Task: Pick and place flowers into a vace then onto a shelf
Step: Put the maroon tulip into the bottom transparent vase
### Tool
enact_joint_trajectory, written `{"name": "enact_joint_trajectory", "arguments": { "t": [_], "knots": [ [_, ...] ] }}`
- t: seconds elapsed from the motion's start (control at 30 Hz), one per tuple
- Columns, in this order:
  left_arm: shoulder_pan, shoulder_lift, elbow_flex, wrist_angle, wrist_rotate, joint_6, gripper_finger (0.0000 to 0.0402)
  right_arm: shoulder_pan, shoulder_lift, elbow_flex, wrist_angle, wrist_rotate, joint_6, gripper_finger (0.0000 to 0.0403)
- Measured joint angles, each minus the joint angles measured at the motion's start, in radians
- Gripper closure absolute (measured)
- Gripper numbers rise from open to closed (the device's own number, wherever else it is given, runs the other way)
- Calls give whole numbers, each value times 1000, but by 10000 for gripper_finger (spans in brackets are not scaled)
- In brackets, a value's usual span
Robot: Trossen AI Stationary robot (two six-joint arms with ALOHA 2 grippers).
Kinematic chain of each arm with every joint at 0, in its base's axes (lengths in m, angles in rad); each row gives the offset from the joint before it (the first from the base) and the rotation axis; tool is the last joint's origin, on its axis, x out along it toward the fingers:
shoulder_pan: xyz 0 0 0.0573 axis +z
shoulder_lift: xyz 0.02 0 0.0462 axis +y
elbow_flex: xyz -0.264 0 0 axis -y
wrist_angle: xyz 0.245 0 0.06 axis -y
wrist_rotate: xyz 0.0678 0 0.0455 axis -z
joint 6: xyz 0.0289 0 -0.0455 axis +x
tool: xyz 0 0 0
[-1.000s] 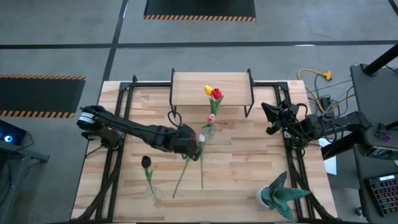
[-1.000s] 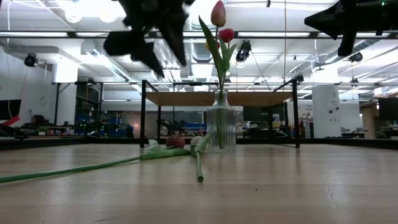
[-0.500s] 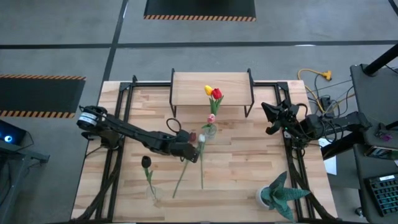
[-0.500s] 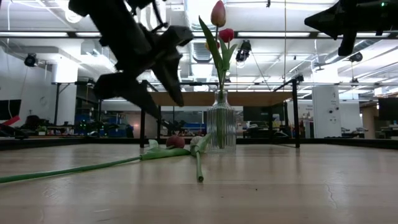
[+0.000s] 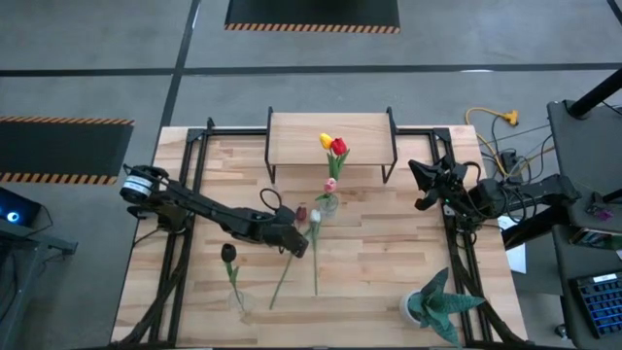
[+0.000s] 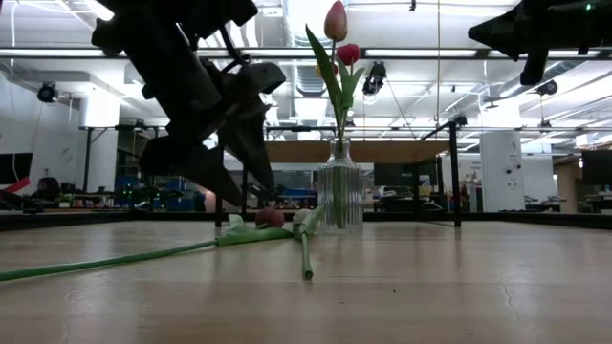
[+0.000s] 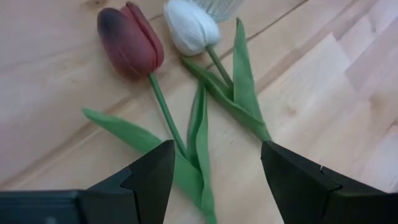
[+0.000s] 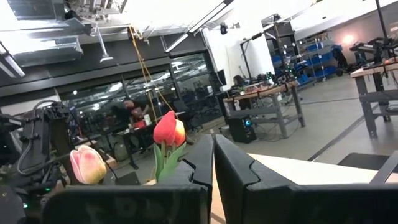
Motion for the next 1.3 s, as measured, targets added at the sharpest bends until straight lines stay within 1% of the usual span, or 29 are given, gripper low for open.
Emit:
{"name": "enact_joint_trajectory", "arguments": {
  "t": [0.23,0.3,0.43,0.57,0.9,1.1,1.3],
  "knots": [
    [2,19,-1,0,0,2,178,0,0,0,0,0,-19,394],
    [2,43,0,6,8,3,178,0,0,0,0,1,-19,394],
    [2,100,27,9,67,3,178,0,0,0,1,1,-18,394],
    [1,148,58,-5,62,0,178,0,0,0,1,1,-18,394],
    [2,170,125,-157,53,-27,178,0,0,0,1,1,-15,394],
    [2,173,217,-192,51,-23,178,0,0,0,1,1,-18,394],
    [3,173,315,-383,4,-32,178,0,0,0,0,1,-26,394]
  ]
}}
